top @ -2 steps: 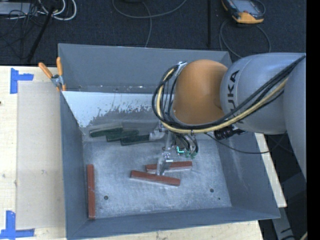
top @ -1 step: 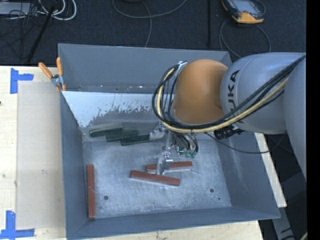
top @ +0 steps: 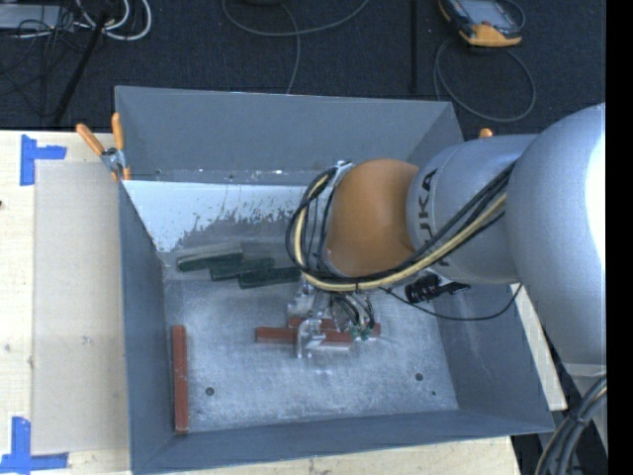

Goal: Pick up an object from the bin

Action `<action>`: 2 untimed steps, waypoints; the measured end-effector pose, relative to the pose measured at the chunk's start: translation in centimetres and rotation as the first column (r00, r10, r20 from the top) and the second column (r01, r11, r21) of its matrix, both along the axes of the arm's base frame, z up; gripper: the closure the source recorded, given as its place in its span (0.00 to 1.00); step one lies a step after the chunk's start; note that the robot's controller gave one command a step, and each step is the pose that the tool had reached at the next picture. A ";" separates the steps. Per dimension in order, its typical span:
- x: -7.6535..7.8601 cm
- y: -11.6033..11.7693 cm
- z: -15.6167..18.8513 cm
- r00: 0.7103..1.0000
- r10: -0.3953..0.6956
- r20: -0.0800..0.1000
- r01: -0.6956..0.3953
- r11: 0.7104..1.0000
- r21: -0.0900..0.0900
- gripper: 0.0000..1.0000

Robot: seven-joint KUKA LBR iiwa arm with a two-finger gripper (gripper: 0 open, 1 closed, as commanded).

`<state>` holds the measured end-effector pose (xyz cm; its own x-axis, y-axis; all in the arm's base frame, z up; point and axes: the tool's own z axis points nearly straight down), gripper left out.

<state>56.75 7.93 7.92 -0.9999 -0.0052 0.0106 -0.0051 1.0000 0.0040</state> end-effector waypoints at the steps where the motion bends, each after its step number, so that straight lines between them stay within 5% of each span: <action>1: 0.0 0.0 0.0 1.000 -0.001 0.000 0.001 1.000 0.000 1.00; 2: 0.3 1.8 15.5 1.000 -0.005 0.015 0.005 1.000 -0.002 1.00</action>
Offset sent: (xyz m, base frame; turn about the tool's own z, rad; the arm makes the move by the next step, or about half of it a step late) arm 0.0016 0.0169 0.1541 0.0073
